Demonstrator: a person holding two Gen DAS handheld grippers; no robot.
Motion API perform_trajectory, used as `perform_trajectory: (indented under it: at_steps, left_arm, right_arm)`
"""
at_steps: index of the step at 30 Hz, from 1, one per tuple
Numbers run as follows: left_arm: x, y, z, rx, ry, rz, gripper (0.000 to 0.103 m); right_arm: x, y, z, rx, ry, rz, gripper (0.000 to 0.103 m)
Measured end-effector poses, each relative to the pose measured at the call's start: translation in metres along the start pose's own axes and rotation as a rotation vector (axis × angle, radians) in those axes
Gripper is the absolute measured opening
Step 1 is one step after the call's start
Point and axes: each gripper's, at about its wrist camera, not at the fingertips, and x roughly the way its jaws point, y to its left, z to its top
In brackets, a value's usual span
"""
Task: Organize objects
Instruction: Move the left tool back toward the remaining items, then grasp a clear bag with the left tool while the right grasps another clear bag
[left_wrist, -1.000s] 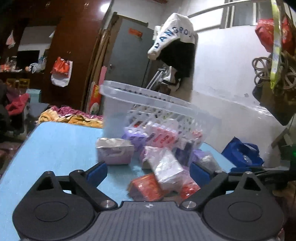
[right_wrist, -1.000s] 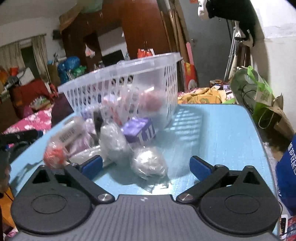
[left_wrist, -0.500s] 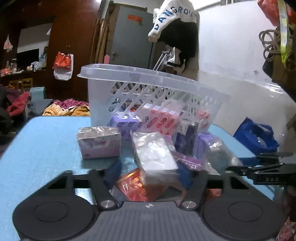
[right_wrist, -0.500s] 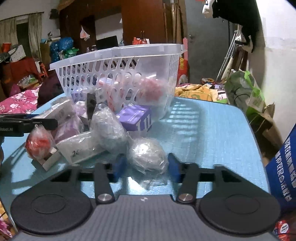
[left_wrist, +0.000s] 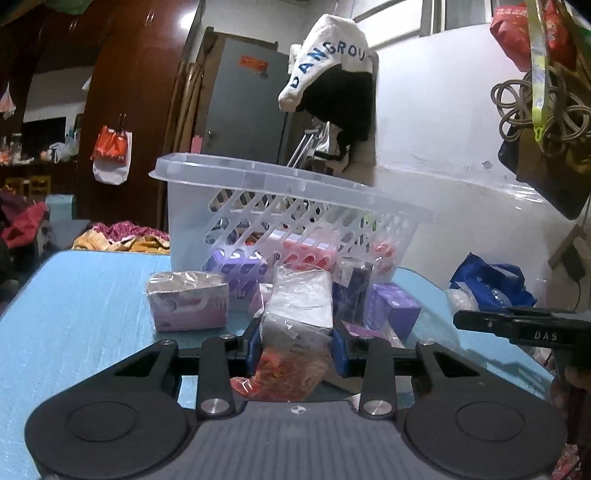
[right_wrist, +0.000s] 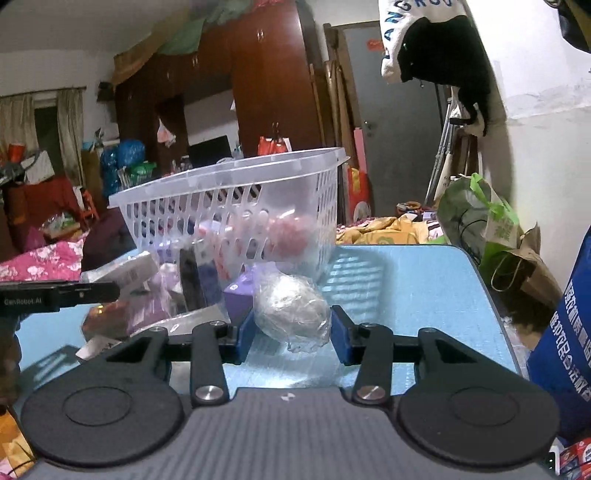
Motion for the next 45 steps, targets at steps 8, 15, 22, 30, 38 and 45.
perform_trajectory:
  at_steps: [8, 15, 22, 30, 38, 45]
  left_arm:
    - [0.002, 0.002, 0.0, -0.007, 0.0, 0.0, 0.041]
    - [0.0, 0.002, -0.001, -0.006, -0.009, 0.0, 0.041]
    - [-0.004, 0.004, -0.001, -0.011, -0.032, -0.004, 0.041]
    - [-0.006, 0.004, -0.002, -0.011, -0.048, -0.009, 0.041]
    - [-0.036, 0.001, 0.007, -0.021, -0.181, -0.044, 0.041]
    - [-0.022, -0.014, 0.095, 0.056, -0.243, 0.026, 0.041]
  right_arm:
    - [0.001, -0.002, -0.002, 0.014, -0.006, 0.01, 0.047]
    - [0.0, -0.002, -0.003, 0.017, -0.009, 0.011, 0.047]
    - [-0.003, -0.002, -0.004, 0.016, -0.022, 0.009, 0.047]
    - [-0.007, -0.003, -0.005, 0.019, -0.05, 0.018, 0.047]
    - [-0.027, 0.006, -0.001, 0.0, -0.16, 0.009, 0.047]
    - [-0.017, 0.051, 0.097, -0.117, -0.258, 0.062, 0.047]
